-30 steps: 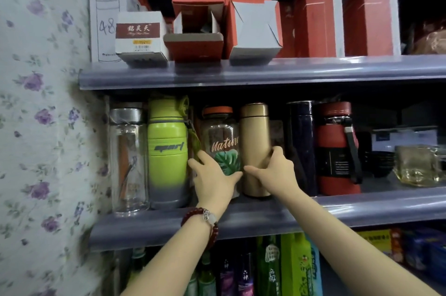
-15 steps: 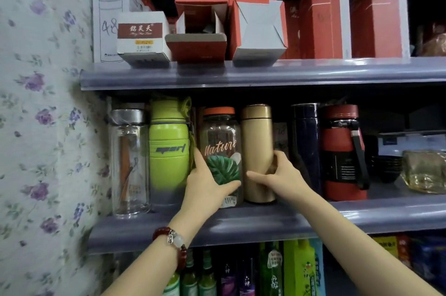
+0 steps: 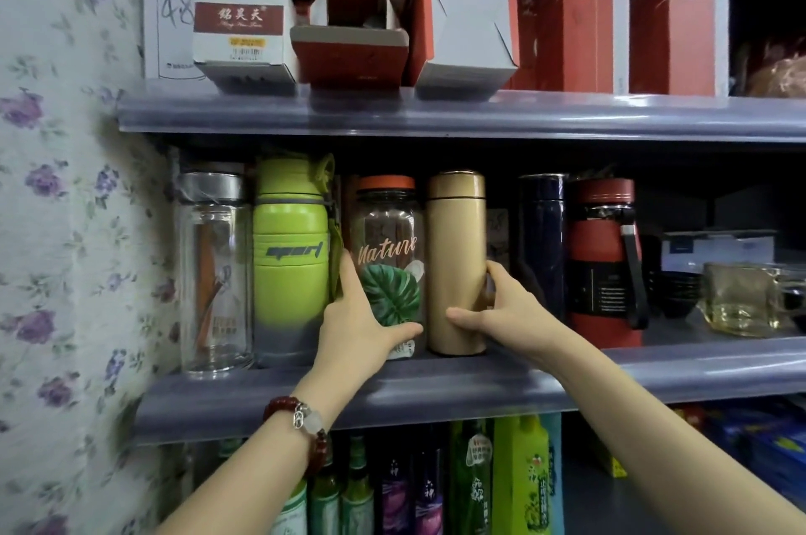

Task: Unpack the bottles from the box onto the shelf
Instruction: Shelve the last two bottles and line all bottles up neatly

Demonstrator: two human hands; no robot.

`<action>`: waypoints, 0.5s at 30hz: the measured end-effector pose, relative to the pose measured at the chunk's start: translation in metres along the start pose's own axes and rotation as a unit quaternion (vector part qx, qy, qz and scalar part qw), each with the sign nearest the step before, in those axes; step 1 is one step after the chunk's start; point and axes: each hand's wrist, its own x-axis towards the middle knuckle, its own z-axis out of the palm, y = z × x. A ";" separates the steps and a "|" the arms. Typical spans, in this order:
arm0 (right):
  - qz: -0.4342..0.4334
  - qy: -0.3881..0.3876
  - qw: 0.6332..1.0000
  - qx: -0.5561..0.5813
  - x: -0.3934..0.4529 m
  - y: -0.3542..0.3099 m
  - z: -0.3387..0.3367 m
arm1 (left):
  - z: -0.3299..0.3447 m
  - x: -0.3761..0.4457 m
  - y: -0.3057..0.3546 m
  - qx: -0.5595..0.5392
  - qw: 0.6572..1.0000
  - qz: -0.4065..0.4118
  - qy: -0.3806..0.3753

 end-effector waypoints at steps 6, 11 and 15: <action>-0.006 -0.026 0.999 0.023 -0.004 0.001 -0.004 | -0.004 0.000 -0.002 -0.015 1.000 -0.003 -0.016; -0.012 -0.019 1.000 -0.012 -0.011 -0.003 -0.003 | -0.002 -0.002 0.000 0.001 1.000 -0.008 -0.011; -0.016 -0.009 0.999 -0.035 -0.013 -0.003 -0.003 | -0.001 -0.004 0.005 0.032 0.999 -0.023 -0.012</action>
